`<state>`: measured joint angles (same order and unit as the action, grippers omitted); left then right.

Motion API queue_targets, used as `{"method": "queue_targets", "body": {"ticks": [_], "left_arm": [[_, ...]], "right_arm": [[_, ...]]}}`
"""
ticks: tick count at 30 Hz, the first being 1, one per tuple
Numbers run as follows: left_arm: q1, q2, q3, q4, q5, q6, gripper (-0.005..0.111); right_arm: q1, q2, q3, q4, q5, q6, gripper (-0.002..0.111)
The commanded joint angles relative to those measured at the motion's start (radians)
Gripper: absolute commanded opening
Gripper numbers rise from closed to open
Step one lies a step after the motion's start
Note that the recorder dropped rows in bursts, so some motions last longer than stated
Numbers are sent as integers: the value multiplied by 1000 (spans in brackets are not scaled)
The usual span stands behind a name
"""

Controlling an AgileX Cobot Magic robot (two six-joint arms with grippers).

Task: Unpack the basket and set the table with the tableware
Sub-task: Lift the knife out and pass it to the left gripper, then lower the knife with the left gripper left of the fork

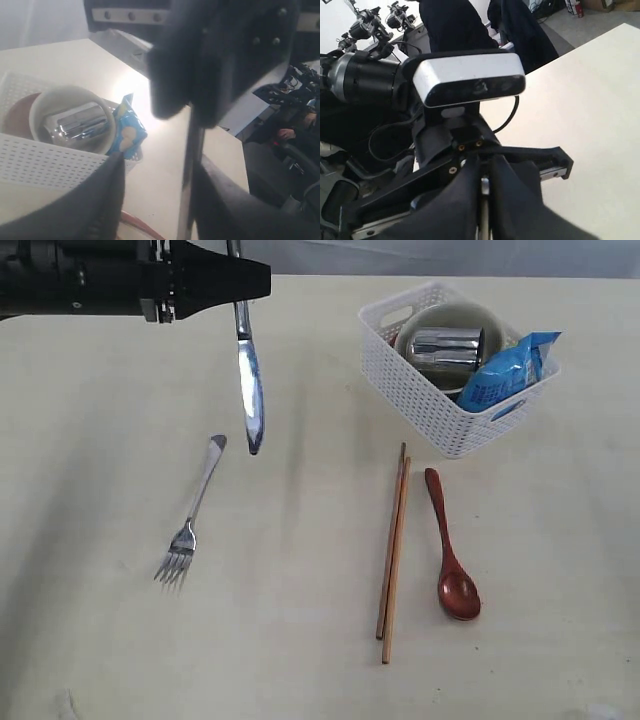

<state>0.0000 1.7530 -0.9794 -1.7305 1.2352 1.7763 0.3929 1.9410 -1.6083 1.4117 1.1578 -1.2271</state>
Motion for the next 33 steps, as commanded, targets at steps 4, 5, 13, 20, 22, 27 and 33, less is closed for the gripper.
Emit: {"method": "queue_targets", "body": {"ticks": [4,5,13,20,22,27,33], "left_arm": [[-3,-7,6,-14,-14,-24,0],[-3,-7,6,-14,-14,-24,0],[-3,-7,6,-14,-14,-27,0],[-1,-7,6,-14,-14,-27,0],[-1,-7,6,-14,-14,-31,0],[13,-7,6,-11,-14,-85,0],[91,-21,6,127,-198,-260,0]], "right_arm": [[4,-12,0,64,1,-8,-1],[4,-12,0,61,1,-8,-1],[4,-12,0,33,9,-8,0],[4,-12,0,16,28,-1,31],[4,-12,0,16,28,-1,46],[-6,-14,0,8,24,-14,56],[-108,-61,0,-97,28,39,56]]}}
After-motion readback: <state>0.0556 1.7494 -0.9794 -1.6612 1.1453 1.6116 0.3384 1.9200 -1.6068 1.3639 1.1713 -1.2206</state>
